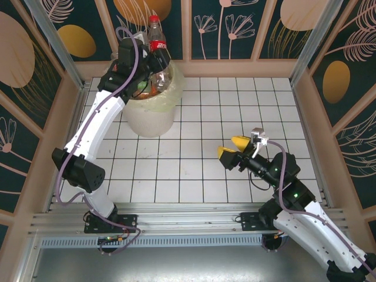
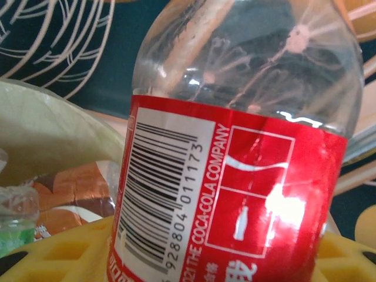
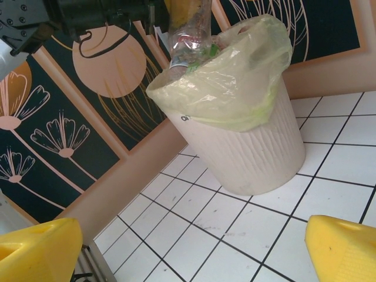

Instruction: Put the plastic bottles in the bin

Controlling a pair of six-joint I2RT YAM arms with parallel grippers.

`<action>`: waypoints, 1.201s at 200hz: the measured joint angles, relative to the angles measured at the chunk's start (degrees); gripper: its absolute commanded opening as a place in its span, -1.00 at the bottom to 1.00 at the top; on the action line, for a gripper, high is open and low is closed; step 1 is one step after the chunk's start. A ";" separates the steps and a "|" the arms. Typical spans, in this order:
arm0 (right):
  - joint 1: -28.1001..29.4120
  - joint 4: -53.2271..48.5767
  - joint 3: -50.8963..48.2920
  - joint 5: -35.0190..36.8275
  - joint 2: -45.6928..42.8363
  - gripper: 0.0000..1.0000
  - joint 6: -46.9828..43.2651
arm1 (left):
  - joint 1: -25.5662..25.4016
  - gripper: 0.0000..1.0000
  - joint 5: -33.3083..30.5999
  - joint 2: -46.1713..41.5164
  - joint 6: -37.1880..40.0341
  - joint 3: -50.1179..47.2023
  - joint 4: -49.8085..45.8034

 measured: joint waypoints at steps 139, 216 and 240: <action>0.00 -0.83 -0.44 1.01 -0.04 0.96 0.35 | 1.44 0.16 -5.53 5.25 -2.82 0.46 0.72; 0.00 -0.83 -0.46 1.03 0.02 0.96 0.33 | 1.49 0.35 -6.40 6.21 -2.05 1.03 -2.21; 0.00 -0.83 -0.48 1.03 0.02 0.96 0.33 | 1.49 0.40 -7.45 6.21 -1.51 1.53 -3.23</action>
